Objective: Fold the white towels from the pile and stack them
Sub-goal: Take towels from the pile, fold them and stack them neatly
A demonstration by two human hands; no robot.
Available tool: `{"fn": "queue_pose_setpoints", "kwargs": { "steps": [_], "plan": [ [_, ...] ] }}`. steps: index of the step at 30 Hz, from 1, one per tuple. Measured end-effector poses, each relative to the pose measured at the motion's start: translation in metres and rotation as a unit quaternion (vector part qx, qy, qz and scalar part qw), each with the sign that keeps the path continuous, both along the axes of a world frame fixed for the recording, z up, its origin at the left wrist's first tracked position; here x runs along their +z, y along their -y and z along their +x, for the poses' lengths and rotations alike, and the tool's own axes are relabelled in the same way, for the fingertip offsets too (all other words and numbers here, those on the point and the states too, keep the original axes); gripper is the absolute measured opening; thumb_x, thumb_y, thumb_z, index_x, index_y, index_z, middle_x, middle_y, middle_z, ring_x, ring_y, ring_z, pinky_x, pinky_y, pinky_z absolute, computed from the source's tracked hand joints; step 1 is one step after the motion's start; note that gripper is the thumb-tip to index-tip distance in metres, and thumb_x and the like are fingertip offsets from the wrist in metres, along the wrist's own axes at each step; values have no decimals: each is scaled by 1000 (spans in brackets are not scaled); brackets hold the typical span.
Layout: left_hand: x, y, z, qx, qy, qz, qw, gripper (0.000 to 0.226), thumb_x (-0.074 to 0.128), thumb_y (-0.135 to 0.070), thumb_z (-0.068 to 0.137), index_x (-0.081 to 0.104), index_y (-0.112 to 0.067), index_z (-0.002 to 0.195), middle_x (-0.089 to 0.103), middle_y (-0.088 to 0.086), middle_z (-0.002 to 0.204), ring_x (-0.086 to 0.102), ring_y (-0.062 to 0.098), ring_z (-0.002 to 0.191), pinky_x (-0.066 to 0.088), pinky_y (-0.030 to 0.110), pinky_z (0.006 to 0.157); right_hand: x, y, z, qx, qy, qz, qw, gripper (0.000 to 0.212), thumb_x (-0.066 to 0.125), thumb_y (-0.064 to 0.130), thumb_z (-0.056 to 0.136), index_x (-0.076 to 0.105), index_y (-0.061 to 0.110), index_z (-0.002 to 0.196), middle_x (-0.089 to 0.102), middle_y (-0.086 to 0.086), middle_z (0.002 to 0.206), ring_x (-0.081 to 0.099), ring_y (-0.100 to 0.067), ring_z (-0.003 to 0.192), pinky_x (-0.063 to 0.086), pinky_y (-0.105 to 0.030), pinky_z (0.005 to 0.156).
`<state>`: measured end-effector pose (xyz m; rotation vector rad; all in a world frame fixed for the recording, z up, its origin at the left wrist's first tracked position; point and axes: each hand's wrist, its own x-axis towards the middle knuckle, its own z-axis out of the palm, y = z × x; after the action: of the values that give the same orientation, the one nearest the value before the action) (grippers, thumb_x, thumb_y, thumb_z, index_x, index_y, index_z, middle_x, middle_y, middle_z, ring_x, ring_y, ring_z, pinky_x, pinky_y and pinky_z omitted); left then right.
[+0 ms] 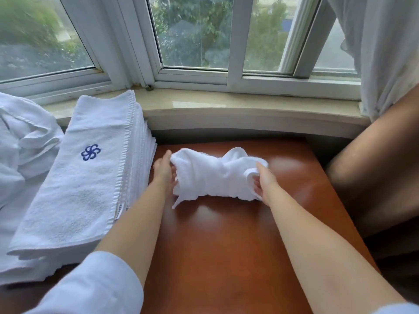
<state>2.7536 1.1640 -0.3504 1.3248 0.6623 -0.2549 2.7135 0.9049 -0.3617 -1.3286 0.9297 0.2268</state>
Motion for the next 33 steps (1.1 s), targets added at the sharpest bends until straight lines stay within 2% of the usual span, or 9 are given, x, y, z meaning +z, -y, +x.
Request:
{"fn": "queue_pose_setpoints", "kwargs": {
  "steps": [3, 6, 8, 12, 19, 21, 26, 28, 33],
  "plan": [
    [-32, 0, -22, -109, -65, 141, 982, 91, 64, -59, 80, 20, -23, 151, 39, 9, 149, 46, 33, 129, 41, 53, 104, -27, -4, -14, 128, -70, -139, 980, 86, 61, 67, 75, 33, 27, 146, 32, -5, 150, 32, -31, 137, 34, -47, 110],
    [-50, 2, -45, -254, -48, 283, 924, 91, 82, -39, 58, 39, -23, 136, 50, 5, 132, 54, 27, 117, 47, 38, 98, -44, -9, -29, 254, -94, -283, 920, 75, 64, 51, 81, 35, 24, 144, 23, -6, 150, 26, -29, 136, 28, -46, 113],
    [-52, 5, -49, -258, -95, 360, 892, 68, 74, -25, 68, 46, -17, 129, 50, 9, 124, 58, 28, 106, 51, 27, 76, -40, -13, -29, 204, -82, -274, 936, 46, 54, 28, 92, 47, 15, 135, 42, -9, 139, 47, -30, 120, 47, -39, 98],
    [-22, 10, -33, -125, -181, 144, 965, 36, 48, 1, 84, 57, 0, 118, 63, 11, 72, 61, 18, 51, 42, 20, 40, -11, -16, -20, -54, -10, -65, 996, 20, 45, 20, 98, 59, 13, 110, 66, -7, 95, 58, -22, 71, 48, -21, 52],
    [22, -3, -17, 12, -82, 174, 981, 50, 37, -19, 99, 34, -4, 147, 39, 14, 149, 39, 35, 135, 32, 45, 113, 29, 20, -22, -50, -73, -239, 967, 48, 57, 21, 89, 46, 5, 132, 54, -18, 131, 56, -38, 114, 48, -46, 96],
    [18, -9, -35, -91, -101, 340, 931, 45, 33, -12, 102, 34, 3, 144, 37, 18, 150, 36, 34, 138, 28, 39, 114, 31, 26, -38, 37, -138, -376, 916, 44, 51, 23, 92, 47, 7, 132, 53, -16, 133, 54, -35, 118, 48, -43, 95],
    [27, -12, -109, -537, -255, 528, 607, 40, 42, -14, 98, 50, -1, 134, 50, 13, 142, 51, 27, 127, 41, 34, 102, 12, 16, -90, 438, -282, -437, 733, 53, 50, 21, 94, 37, 21, 145, 34, 7, 149, 40, -19, 133, 44, -23, 92],
    [24, -9, -134, -548, -305, 488, 607, 38, 45, -13, 99, 52, 0, 133, 57, 12, 134, 56, 23, 118, 43, 31, 97, 6, 6, -104, 478, -328, -418, 699, 59, 54, 31, 92, 34, 21, 146, 33, 4, 149, 37, -21, 134, 38, -36, 102],
    [1, 2, -136, -455, -209, 585, 638, 39, 52, -24, 95, 55, -9, 132, 54, 5, 135, 52, 22, 125, 42, 31, 102, -3, -13, -115, 274, -151, -530, 788, 53, 56, 28, 88, 41, 15, 136, 40, -8, 138, 43, -26, 127, 38, -36, 97]
  ]
}}
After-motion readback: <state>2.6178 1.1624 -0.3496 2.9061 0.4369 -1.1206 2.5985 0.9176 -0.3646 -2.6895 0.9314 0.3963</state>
